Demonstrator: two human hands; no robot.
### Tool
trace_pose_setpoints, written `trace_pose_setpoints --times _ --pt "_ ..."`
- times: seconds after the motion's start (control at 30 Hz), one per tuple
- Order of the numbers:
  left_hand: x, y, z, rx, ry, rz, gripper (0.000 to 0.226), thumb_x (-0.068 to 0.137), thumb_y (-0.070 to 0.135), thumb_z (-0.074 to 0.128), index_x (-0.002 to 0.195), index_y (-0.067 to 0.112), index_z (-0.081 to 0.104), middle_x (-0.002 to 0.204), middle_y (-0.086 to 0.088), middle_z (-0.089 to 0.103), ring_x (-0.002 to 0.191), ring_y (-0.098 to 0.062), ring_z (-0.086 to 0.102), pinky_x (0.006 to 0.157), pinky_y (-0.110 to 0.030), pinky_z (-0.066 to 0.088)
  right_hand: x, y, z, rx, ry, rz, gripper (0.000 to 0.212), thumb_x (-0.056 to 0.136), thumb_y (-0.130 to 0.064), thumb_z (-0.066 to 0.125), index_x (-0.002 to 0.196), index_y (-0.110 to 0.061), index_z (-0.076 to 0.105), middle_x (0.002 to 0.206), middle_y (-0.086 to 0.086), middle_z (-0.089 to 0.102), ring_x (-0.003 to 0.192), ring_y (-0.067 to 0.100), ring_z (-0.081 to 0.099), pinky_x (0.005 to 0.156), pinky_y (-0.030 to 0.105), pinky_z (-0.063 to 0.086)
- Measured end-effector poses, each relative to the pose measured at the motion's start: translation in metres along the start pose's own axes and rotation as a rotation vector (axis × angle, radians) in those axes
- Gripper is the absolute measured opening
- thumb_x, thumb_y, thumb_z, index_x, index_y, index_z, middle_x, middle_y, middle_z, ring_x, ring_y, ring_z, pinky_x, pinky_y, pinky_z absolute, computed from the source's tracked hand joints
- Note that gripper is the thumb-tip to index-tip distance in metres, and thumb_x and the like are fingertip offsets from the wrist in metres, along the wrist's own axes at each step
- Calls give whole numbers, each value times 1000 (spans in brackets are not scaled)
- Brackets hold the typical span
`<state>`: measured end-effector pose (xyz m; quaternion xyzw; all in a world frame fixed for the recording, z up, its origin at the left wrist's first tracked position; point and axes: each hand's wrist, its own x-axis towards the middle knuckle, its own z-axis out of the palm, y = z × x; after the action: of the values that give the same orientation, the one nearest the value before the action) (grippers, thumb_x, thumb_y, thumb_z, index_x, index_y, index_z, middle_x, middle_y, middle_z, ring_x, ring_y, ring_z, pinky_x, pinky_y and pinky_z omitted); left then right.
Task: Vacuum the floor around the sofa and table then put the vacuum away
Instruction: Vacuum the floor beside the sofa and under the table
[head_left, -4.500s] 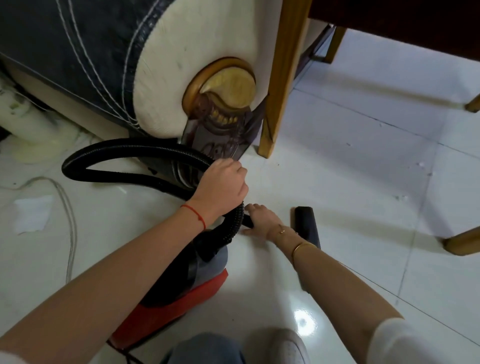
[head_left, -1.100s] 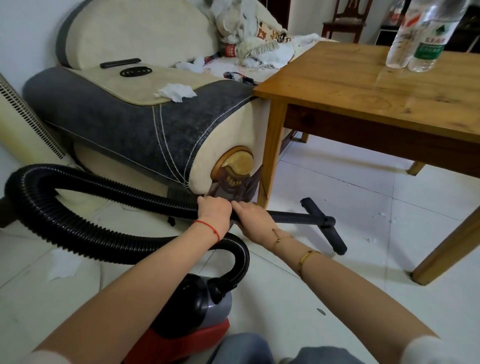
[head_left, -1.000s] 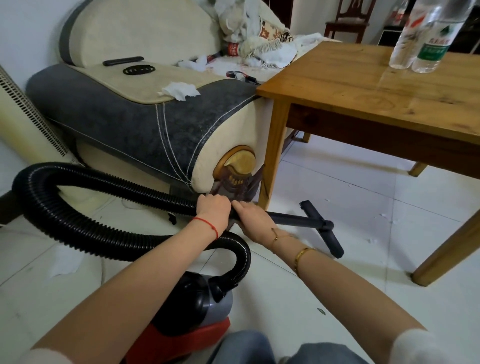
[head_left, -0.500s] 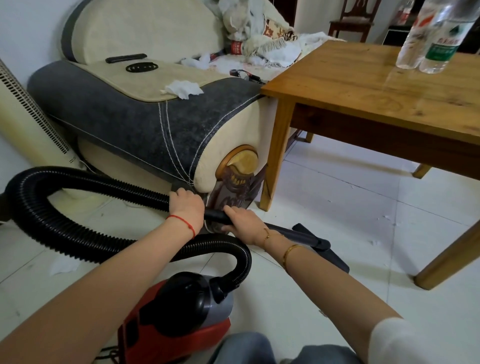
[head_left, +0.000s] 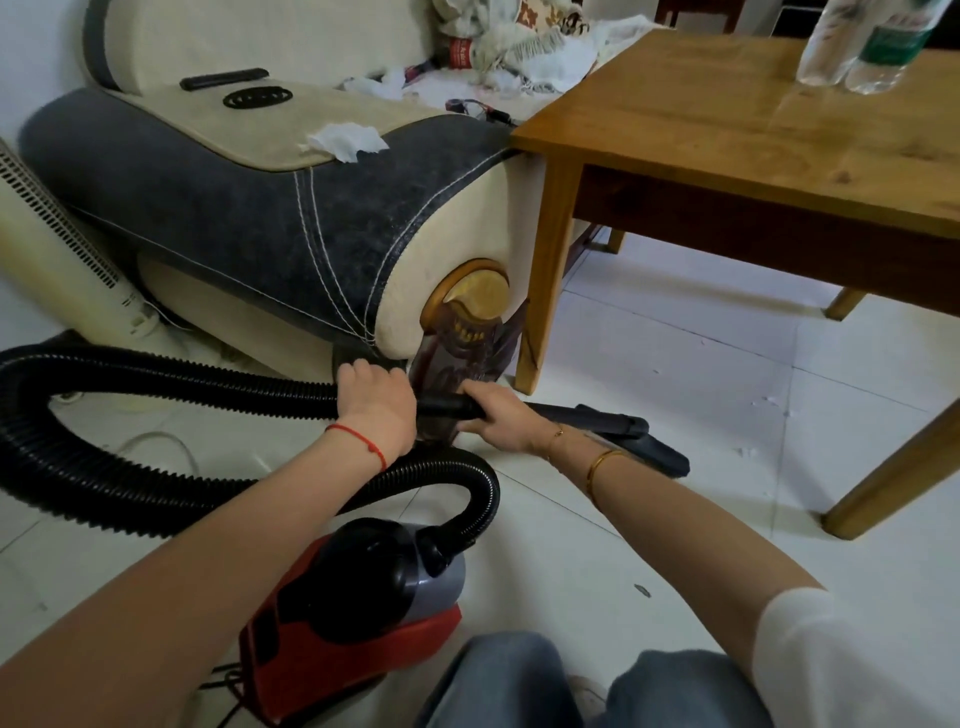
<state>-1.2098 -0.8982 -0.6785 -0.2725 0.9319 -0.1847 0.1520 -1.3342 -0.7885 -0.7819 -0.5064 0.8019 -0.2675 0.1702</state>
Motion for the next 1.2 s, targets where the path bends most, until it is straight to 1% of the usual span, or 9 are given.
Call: trace_pose_setpoints --times 0.13,0.23,0.37,0.53,0.63,0.77,1.0,1.1,1.2 --pt "-11 16 -4 -98 226 30 45 86 36 58 123 14 43 126 -10 50 117 -28 42 95 -43 33 -5 9 -21 -166 130 -16 23 87 -23 63 98 -24 43 97 2 54 88 19 49 81 38 42" --pt "-14 37 -2 -178 254 74 41 88 34 58 121 14 44 124 -8 51 117 -27 42 96 -45 34 -13 24 -28 -291 156 9 25 87 -23 63 108 -19 49 104 4 56 95 23 49 86 36 41" --pt "-8 51 4 -250 169 147 40 90 33 58 122 12 46 122 -7 53 115 -26 49 98 -45 35 -23 35 -24 -286 119 19 29 86 -31 61 110 -17 52 103 5 58 93 22 51 88 38 44" --pt "6 39 7 -257 95 346 46 86 42 63 118 11 49 115 -6 57 103 -26 60 82 -37 47 -36 39 -15 -148 33 61 25 89 -30 61 105 -15 50 99 6 56 87 17 48 85 35 41" --pt "9 41 14 -244 -26 376 52 83 45 65 120 11 47 117 -7 56 107 -28 59 82 -39 48 -39 42 -3 -116 -14 81 26 88 -30 62 107 -17 50 101 5 55 90 17 48 90 42 42" --pt "13 48 25 -282 -129 341 55 84 42 65 122 10 42 120 -9 56 109 -29 58 82 -39 47 -40 48 5 -92 -18 99 27 87 -28 64 108 -15 53 103 8 56 93 21 52 90 43 44" --pt "26 84 26 -164 -122 220 47 89 27 60 130 7 47 126 -13 48 117 -27 47 92 -37 44 -29 73 -1 -69 39 136 28 82 -29 69 103 -18 53 100 5 57 92 20 51 87 43 44" --pt "37 103 14 -184 -170 204 44 90 26 57 131 10 48 126 -11 50 117 -28 46 92 -37 41 -25 89 -5 -67 75 189 33 78 -27 74 100 -18 51 101 5 54 93 23 49 87 45 44" --pt "51 108 -8 -132 -304 171 47 86 26 62 130 13 51 122 -7 54 115 -30 52 97 -47 39 -22 102 -7 -58 124 247 37 76 -26 76 100 -17 49 105 6 52 95 26 47 88 45 44"
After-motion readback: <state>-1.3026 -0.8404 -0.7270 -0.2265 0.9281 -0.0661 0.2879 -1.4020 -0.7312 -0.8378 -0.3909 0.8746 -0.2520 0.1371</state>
